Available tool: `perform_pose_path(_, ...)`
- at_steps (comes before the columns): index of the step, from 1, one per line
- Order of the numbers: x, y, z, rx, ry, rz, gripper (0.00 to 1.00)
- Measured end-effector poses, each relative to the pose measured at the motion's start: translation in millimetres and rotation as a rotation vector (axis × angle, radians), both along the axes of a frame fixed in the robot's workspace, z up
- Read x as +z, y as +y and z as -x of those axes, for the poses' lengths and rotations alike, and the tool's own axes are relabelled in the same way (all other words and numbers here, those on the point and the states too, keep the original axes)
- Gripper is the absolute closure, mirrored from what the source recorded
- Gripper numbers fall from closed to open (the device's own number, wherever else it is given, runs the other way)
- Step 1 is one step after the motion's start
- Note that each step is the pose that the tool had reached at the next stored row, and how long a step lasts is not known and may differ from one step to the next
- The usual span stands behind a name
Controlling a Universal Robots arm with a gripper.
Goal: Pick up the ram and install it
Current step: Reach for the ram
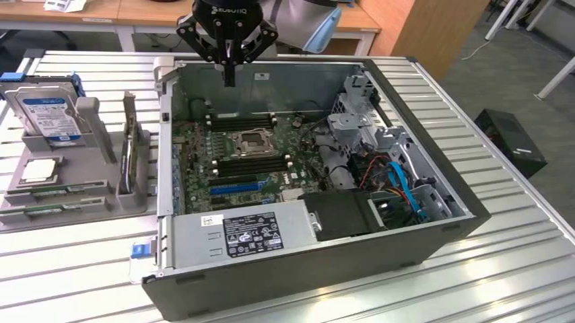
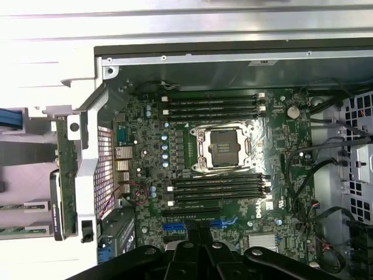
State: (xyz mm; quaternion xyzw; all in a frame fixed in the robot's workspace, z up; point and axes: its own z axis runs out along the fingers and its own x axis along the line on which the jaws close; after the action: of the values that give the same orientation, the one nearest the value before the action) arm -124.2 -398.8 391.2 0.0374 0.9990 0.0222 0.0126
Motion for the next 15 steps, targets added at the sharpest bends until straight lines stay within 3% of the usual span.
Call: perform_pose_path(15, -0.4, 0.0, 32.2, 0.0, 0.0002, 0.0002, 0.89)
